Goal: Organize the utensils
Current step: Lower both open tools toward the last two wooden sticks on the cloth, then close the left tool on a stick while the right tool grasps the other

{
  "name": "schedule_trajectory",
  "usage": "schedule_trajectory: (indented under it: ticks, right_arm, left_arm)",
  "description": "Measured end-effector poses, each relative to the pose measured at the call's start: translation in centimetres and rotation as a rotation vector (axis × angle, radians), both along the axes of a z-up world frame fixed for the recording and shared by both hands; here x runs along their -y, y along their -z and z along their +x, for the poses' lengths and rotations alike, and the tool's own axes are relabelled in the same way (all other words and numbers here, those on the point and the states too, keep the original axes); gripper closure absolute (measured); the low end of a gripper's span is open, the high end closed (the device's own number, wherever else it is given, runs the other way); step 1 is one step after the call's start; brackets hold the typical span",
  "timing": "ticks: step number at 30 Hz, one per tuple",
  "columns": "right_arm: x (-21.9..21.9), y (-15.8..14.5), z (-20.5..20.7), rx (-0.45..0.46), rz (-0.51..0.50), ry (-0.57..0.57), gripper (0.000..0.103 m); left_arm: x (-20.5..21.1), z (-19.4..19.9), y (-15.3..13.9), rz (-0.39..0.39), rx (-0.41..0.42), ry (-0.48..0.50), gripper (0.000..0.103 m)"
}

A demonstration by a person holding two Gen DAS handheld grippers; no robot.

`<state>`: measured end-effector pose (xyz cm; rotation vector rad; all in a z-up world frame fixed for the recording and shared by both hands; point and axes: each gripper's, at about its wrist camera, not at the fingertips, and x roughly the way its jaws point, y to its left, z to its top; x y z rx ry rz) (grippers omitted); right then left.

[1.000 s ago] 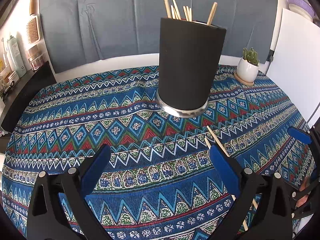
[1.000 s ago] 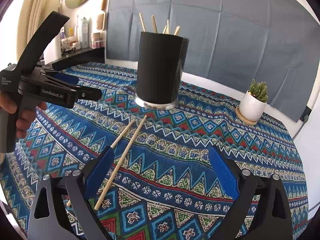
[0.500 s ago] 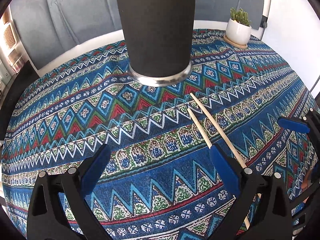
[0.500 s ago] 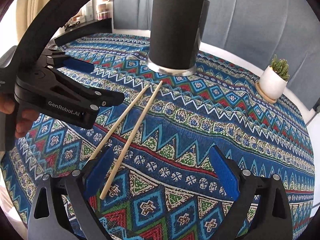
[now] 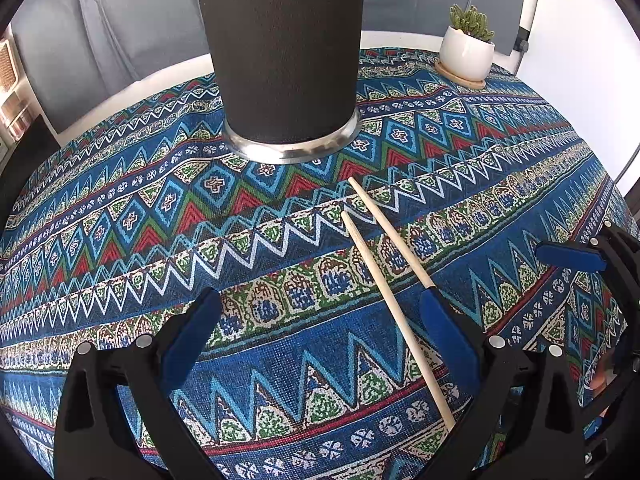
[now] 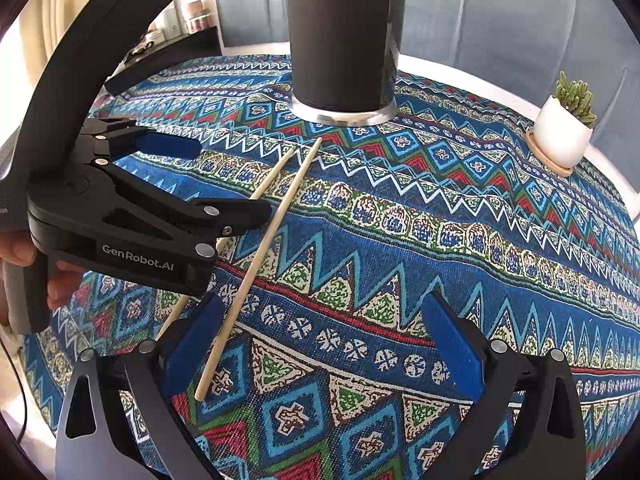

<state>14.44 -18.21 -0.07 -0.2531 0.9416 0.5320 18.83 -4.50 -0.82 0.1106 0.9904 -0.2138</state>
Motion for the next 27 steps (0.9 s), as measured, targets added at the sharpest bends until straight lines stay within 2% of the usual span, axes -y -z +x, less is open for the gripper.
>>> schedule_trajectory:
  ticks: [5,23,26,27]
  right_arm:
    - [0.0,0.1,0.0,-0.004,0.004,0.0,0.007]
    - [0.1,0.1,0.2,-0.004,0.007,0.003,0.007]
    - [0.1,0.0,0.1,0.003,0.002,0.011,0.01]
    - [0.1,-0.1,0.0,0.008,0.004,0.015,0.016]
  left_arm:
    - [-0.2,-0.3,0.2,-0.009,0.045,0.022,0.005]
    - [-1.2,-1.0,0.0,-0.017,0.046,0.037,0.007]
    - [-1.6,-1.6,-0.1,-0.016,0.051,0.053,0.011]
    - [-1.8,-1.9,-0.1,-0.014,0.053,0.05,0.013]
